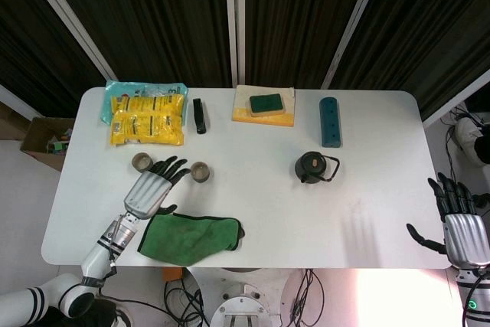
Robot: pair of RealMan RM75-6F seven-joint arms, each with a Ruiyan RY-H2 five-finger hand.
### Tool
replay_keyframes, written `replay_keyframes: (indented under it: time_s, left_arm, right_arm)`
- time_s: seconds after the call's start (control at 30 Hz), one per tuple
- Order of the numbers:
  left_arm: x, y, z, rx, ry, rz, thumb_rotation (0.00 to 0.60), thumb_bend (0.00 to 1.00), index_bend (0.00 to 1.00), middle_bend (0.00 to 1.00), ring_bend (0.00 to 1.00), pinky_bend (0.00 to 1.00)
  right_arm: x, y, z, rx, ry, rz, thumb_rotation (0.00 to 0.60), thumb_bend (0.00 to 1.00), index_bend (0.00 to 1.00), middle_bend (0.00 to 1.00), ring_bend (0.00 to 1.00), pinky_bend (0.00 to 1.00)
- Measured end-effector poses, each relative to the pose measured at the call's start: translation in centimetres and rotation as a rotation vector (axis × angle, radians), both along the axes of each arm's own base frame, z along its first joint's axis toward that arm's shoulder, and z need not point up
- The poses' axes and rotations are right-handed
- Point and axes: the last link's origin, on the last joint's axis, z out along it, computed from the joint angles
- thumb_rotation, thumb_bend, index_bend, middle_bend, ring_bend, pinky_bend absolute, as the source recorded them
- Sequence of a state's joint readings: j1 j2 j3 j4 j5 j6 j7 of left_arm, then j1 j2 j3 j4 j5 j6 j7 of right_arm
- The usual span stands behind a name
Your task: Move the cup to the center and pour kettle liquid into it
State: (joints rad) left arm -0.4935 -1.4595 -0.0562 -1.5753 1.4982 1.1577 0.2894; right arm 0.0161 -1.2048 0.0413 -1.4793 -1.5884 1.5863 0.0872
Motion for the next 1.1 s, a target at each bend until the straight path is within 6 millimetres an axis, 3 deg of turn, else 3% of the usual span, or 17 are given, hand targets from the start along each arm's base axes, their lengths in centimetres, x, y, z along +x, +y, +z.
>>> replay_keyframes:
  time_s: [0.43,0.87,1.1]
  left_arm:
    - [0.9,1.4,-0.6,-0.015,0.018,-0.006,0.600,0.14,0.18,0.11,0.07,0.22]
    - [2.9,6.3,-3.5,-0.043,0.139,0.007,0.600,0.14,0.17,0.11,0.07,0.22]
    - [2.7,7.9,-4.9,-0.069,0.215,0.035,0.600,0.14,0.17,0.11,0.08,0.22]
  right_arm:
    - [-0.1,-0.1,0.2,0.001,0.004,-0.002,0.488,0.21,0.00,0.00,0.00,0.00]
    - [-0.2,-0.4,0.4,-0.006,0.001,-0.006,0.488,0.21,0.00,0.00,0.00,0.00]
    - [-0.6,-0.3,0.8,-0.015,0.001,-0.017,0.487,0.21,0.00,0.00,0.00,0.00]
